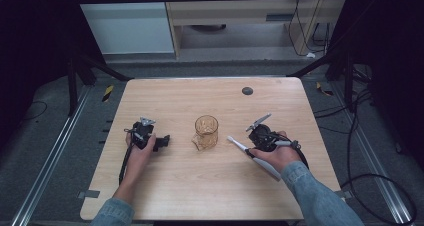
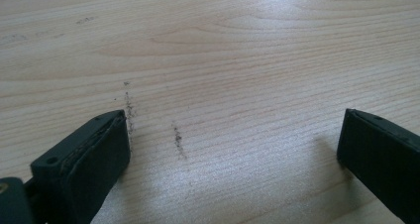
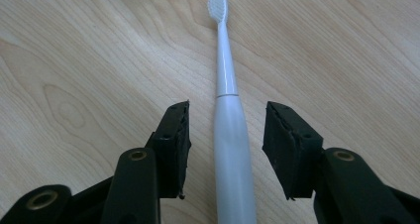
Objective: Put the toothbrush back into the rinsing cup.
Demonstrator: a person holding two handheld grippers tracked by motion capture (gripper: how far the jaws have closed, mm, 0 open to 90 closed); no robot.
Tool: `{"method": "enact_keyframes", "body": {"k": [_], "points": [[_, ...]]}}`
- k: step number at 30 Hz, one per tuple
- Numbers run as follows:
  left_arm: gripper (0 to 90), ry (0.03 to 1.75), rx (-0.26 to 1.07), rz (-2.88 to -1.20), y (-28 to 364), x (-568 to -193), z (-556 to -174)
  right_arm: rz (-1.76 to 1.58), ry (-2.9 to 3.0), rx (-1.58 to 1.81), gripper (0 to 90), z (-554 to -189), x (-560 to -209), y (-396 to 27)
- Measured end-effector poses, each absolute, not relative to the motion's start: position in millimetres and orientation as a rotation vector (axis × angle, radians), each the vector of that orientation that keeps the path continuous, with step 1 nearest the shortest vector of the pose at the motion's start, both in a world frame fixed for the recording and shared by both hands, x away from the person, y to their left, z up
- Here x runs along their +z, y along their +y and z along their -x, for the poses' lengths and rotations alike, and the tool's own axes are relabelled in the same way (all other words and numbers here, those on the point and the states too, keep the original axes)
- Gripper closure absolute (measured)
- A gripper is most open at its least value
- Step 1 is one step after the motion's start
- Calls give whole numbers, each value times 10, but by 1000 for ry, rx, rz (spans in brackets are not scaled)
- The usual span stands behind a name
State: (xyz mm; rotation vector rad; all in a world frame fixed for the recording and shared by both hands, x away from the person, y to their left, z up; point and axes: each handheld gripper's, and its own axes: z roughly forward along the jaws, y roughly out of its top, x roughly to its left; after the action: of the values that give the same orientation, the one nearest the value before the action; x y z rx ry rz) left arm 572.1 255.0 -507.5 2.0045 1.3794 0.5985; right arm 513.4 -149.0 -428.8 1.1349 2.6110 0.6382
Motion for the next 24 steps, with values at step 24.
{"method": "enact_keyframes", "body": {"k": [24], "points": [[0, 1381, 598, -2006, 2550, -5073, -5722, -1176, 2669, 515, 561, -5251, -4569, -1415]]}}
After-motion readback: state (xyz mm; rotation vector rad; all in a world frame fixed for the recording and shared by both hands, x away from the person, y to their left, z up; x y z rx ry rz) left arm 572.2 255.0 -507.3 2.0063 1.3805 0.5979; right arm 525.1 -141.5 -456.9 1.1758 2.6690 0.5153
